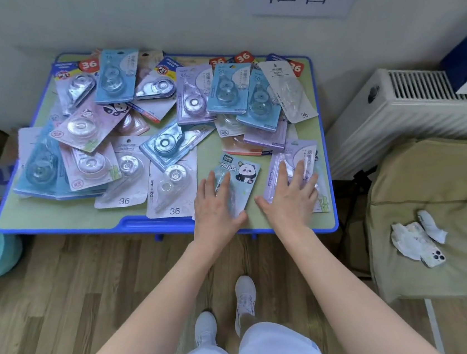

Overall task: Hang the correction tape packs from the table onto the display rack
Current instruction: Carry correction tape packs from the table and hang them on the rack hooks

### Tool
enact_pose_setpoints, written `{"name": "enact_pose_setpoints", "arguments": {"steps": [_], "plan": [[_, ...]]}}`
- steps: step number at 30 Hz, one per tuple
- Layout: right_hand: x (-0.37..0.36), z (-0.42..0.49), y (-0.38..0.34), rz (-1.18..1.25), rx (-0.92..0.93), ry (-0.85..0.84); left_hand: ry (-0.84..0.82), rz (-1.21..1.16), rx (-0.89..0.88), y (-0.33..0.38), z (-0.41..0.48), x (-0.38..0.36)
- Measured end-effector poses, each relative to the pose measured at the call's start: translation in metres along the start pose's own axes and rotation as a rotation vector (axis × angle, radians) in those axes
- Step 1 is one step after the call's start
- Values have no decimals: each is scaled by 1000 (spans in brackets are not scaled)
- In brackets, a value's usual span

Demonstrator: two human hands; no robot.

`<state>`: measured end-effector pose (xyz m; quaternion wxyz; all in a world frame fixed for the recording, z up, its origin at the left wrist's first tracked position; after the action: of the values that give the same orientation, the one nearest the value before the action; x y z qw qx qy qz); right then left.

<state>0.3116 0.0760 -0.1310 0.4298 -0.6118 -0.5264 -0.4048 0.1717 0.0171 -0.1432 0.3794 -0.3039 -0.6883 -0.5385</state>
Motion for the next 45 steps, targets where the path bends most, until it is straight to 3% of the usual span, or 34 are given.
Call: {"name": "enact_pose_setpoints", "arguments": {"steps": [16, 22, 30, 45], "plan": [[5, -9, 3, 118, -42, -83, -131, 61, 105, -4, 1, 12], [0, -31, 3, 186, -54, -88, -154, 49, 31, -8, -2, 21], [-18, -54, -3, 43, -83, -95, -181, 45, -68, -19, -6, 31], [-13, -61, -11, 192, -200, 14, -193, 70, -109, -29, -11, 31]]}}
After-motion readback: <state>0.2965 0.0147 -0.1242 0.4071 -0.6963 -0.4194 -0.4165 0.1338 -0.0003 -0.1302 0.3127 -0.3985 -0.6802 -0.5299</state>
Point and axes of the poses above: each hand's wrist, its own z-axis towards the middle knuckle, its own x-axis out of the back of the hand, y = z × x, the point moved 5 cm from there along z, towards the middle knuckle, and after that the axes turned 7 degrees about -x, right-handed, at the moved point
